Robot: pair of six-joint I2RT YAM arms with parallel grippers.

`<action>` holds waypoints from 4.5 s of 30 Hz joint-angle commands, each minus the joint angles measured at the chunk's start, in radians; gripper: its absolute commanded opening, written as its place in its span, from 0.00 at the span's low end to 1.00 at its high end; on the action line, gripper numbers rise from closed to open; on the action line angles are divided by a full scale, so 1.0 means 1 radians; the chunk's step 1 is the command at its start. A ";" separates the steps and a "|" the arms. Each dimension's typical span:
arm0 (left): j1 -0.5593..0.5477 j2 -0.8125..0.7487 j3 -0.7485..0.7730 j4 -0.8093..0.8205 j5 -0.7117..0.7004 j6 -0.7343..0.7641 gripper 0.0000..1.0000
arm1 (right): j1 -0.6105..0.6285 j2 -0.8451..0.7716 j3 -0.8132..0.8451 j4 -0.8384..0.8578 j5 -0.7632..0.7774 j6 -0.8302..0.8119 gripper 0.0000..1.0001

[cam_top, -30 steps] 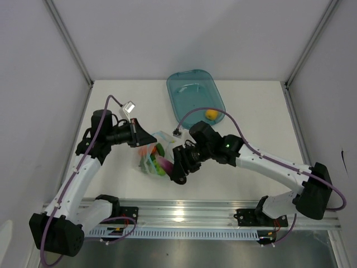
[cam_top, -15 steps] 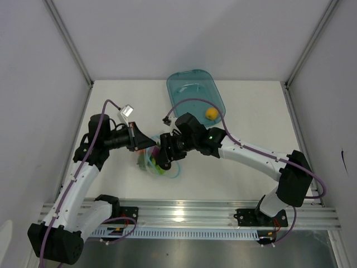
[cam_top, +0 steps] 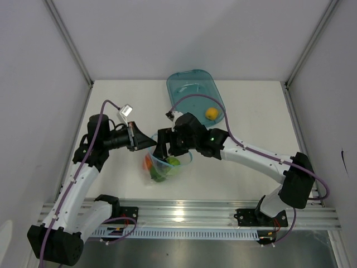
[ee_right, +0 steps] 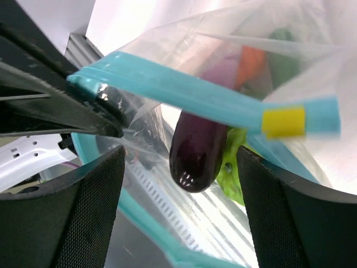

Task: Place the food in the zip-top bag and seal the zipper
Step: Place the fake vegetable in the zipper food storage bag, then pick up the fake vegetable from the bin, then place the fake vegetable in the zipper food storage bag.

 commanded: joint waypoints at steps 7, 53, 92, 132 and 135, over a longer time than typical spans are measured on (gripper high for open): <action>0.005 -0.021 -0.004 0.041 0.040 -0.013 0.01 | -0.017 -0.203 -0.007 -0.058 0.132 -0.059 0.82; 0.005 -0.018 -0.035 -0.008 0.046 0.024 0.01 | -0.567 0.681 0.806 -0.392 0.488 -0.247 0.82; 0.005 -0.003 -0.058 -0.020 0.055 0.053 0.01 | -0.510 0.865 0.963 -0.486 0.648 -0.261 0.32; 0.005 -0.061 -0.113 0.011 0.101 0.013 0.00 | 0.240 -0.260 -0.166 0.098 0.387 -0.191 0.11; 0.005 -0.081 -0.118 -0.001 0.097 0.004 0.01 | 0.240 -0.206 -0.145 0.123 0.410 -0.201 0.12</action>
